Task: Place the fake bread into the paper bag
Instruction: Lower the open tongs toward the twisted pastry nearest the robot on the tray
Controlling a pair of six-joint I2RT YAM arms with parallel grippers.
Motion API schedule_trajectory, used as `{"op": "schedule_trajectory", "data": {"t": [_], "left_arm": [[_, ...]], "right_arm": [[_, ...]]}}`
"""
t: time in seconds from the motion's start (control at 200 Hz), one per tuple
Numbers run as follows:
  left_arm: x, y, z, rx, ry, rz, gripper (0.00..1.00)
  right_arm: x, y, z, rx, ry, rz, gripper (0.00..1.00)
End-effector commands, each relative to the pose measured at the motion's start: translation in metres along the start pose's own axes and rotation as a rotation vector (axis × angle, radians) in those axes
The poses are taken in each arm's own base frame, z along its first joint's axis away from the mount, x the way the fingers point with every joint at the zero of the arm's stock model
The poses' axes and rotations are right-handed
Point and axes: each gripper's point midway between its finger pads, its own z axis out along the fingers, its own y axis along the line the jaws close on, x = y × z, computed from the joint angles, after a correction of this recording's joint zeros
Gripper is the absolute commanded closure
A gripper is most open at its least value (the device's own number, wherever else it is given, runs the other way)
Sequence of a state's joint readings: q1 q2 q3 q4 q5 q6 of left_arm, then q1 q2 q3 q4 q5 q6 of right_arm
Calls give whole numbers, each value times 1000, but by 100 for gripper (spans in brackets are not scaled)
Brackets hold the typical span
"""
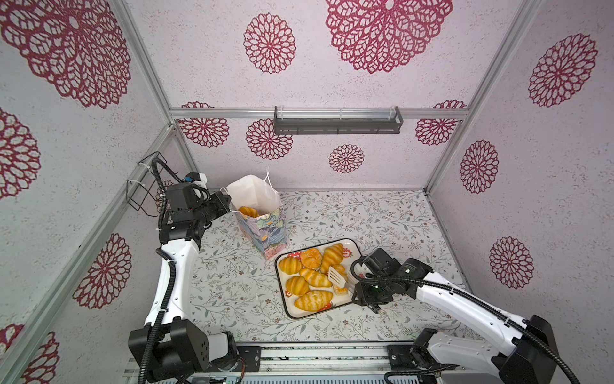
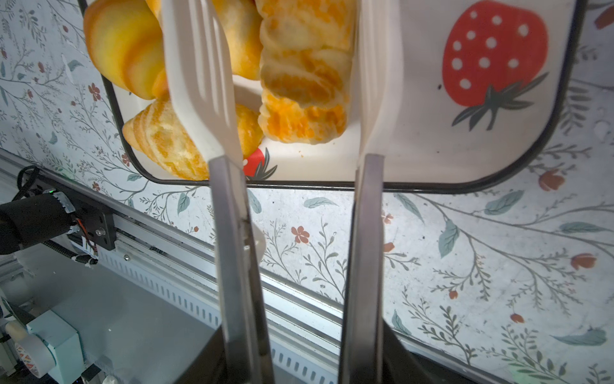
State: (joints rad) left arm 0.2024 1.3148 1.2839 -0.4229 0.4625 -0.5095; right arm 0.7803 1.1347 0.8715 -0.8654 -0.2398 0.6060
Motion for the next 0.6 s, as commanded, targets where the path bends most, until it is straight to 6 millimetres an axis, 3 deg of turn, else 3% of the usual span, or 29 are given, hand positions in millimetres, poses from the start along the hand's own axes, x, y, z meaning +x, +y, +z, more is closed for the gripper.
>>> {"op": "schedule_trajectory", "data": {"t": [0.0, 0.595], "left_arm": [[-4, -6, 0, 23, -18, 14, 100], [-3, -6, 0, 22, -16, 13, 100]], "right_arm": [[-2, 4, -1, -6, -12, 9, 49], [3, -5, 4, 31, 1, 10, 52]]}}
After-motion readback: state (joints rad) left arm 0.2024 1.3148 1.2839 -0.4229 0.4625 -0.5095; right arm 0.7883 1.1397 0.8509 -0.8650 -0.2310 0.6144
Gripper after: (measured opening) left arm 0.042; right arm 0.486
